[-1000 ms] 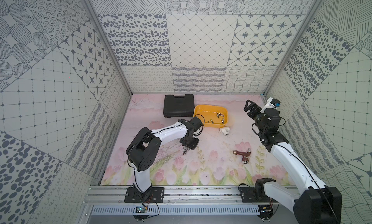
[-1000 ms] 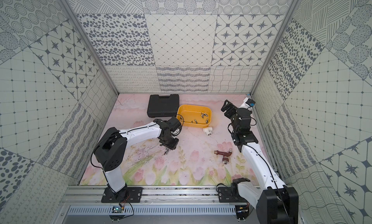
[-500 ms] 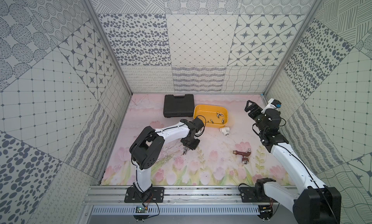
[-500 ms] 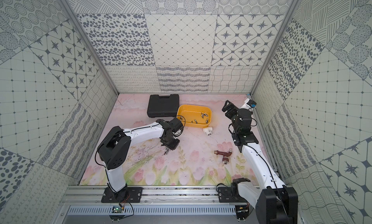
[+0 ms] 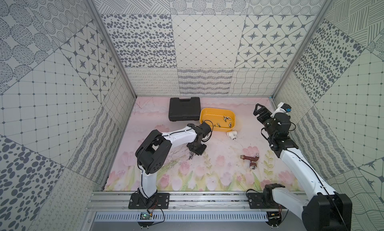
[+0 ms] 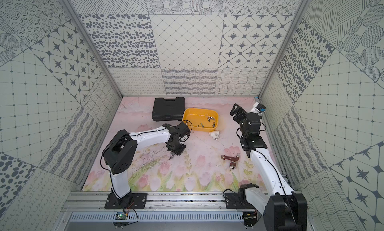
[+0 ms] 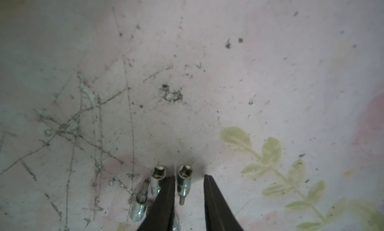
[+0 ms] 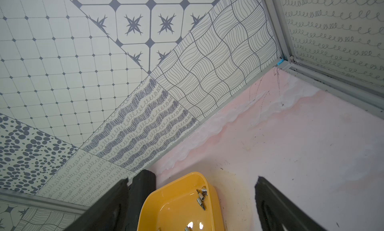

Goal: Put the bit on the desktop into the storage box
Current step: Pick up the screwdriver bit from the center of the board.

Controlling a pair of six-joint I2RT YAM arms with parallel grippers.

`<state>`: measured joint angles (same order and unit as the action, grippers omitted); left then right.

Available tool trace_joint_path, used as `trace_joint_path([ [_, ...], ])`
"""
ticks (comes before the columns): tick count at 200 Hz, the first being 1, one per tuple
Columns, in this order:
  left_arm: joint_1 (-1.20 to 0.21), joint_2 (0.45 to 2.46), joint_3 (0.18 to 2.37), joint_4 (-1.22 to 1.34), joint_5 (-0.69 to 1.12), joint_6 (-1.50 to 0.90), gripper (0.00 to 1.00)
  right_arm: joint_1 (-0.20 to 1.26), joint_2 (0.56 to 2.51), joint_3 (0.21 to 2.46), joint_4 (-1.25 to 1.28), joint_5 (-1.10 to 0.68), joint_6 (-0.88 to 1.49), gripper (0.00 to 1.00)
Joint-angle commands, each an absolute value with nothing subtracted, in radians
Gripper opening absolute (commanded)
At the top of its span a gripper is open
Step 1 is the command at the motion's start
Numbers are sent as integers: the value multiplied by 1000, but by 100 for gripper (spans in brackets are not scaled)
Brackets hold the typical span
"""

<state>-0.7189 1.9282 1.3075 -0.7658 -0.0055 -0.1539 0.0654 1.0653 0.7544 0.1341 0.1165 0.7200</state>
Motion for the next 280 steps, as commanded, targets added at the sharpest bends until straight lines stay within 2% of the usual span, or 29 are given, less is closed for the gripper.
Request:
trace_joint_path([
  [1,-732,1939,1313,-765,-32,-135,29,58,1042,739,192,111,730,97],
  [83,-761,1969,1313,-768,-69,-149,25,49,1030,727,193,112,749,97],
  [148,-766,1974,1314,-761,-62,-153,19,38,1020,715,197,115,764,97],
  [280,-765,1894,1355,-755,-23,-166,14,24,1014,707,197,108,779,97],
])
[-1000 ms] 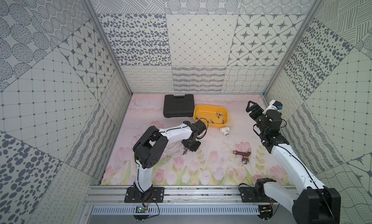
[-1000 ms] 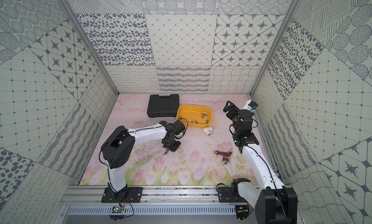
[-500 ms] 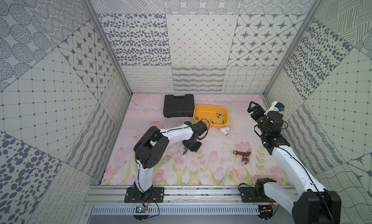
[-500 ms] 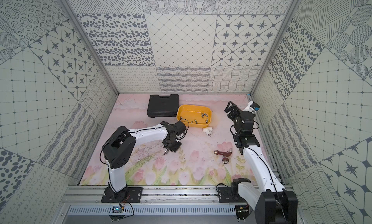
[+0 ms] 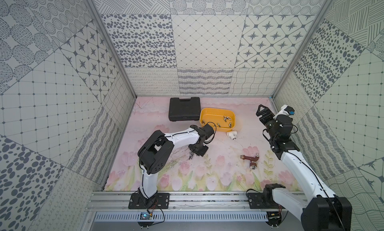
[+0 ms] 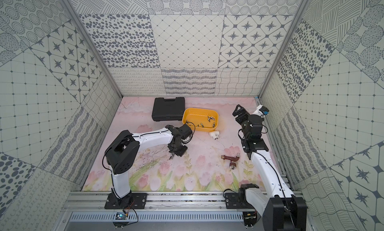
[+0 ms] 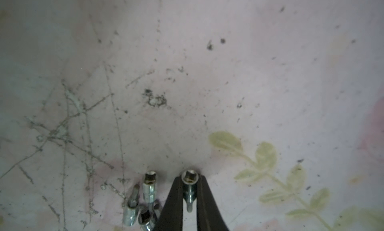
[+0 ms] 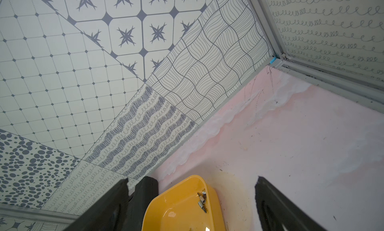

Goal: Put the bit on the desktop into the storage box
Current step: Pick up the screwdriver bit from the center of the board, then place the screwdriver bit in the storage box.

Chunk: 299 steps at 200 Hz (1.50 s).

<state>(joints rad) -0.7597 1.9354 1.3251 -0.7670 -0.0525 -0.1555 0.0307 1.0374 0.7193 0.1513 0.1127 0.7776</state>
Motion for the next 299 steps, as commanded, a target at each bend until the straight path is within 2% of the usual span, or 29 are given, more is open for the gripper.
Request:
trace_joint_path([
  [1,-764,1892,1356,-756,-23,-166,13,23,1014,707,197,108,779,97],
  [83,-758,1914,1632,-849,-57,-120,15,21,1014,706,201,99,791,97],
  [144,-707,2070,1965,-897,-77,-79,16,20,1025,693,225,86,812,97],
  [227,-587,2387,2368,-970,-16,-89,17,19,1037,683,252,66,832,97],
  [299,-554,2510,2415,-923,-17,-96,16,19,1071,690,270,37,853,97],
])
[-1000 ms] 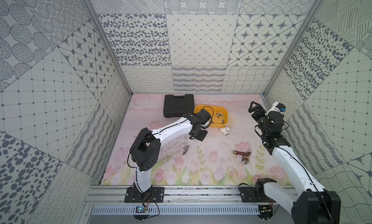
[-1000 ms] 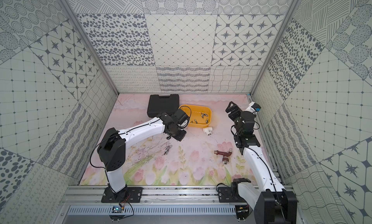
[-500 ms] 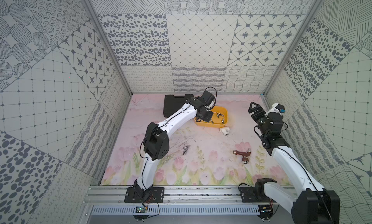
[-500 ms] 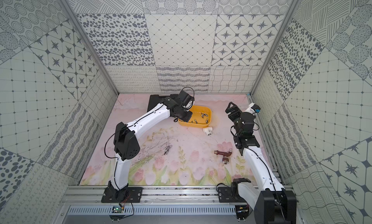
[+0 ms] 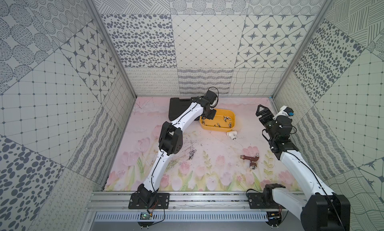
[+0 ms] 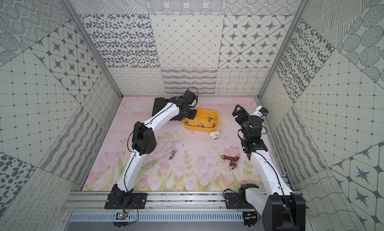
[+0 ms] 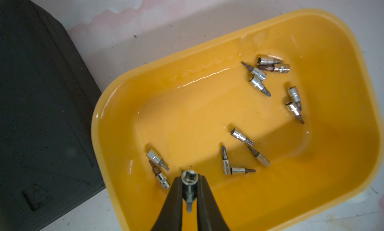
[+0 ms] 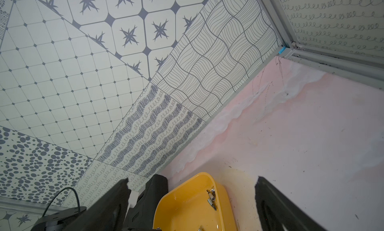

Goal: Put the bit on the desktop into the storage box
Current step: Place the screwdriver bit in the storage box.

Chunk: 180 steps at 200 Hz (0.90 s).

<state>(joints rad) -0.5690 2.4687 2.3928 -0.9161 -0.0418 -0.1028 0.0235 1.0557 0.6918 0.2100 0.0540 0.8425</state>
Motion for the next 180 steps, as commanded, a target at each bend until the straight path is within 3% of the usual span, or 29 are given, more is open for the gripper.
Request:
trace_joint_path([
  [1,-555,2511,2415,-922,-16,-96,16,19,1072,690,271,37,853,97],
  [103,-546,2563,2414,-907,-3,-121,17,19,1078,698,255,31,849,97],
  [180,-545,2520,2408,-930,-22,-142,47,10,1065,696,246,5,817,97],
])
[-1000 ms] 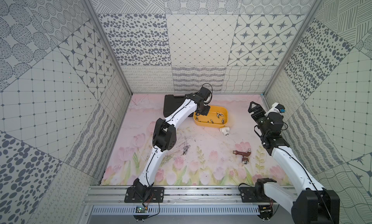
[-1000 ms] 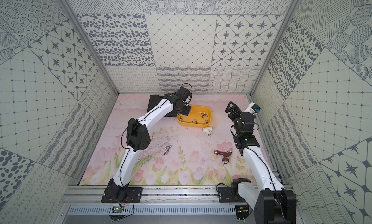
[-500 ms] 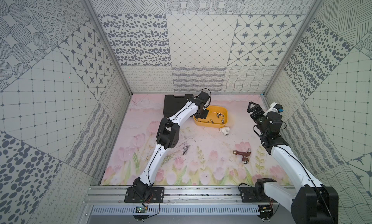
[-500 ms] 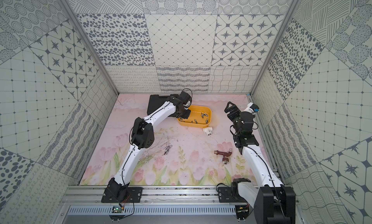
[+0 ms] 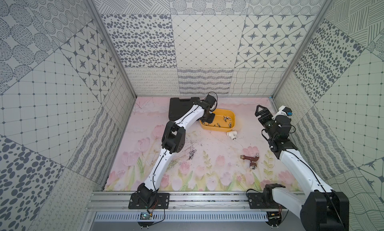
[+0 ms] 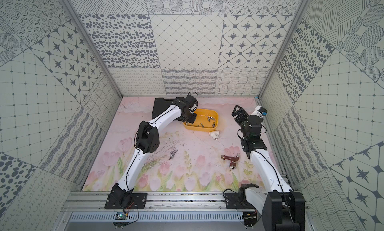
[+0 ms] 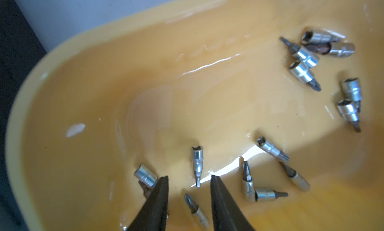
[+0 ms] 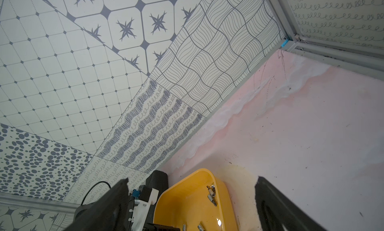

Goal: Put the bit on the desktop into the storage box
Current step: Place the screwdriver bit in the storage box.

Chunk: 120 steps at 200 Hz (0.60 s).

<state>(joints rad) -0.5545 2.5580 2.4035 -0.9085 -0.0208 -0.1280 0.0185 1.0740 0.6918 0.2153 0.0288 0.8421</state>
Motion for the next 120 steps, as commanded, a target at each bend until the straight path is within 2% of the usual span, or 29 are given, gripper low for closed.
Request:
trace_joint_path([
  [1,-546,2519,2407,-931,-23,-142,47,10,1064,696,247,4,816,97],
  [59,-546,2338,2286,-931,-20,-159,71,0,1054,712,226,-59,784,97],
  [120,-541,1967,1833,-758,6,-141,88,0,1058,714,189,-106,832,97],
])
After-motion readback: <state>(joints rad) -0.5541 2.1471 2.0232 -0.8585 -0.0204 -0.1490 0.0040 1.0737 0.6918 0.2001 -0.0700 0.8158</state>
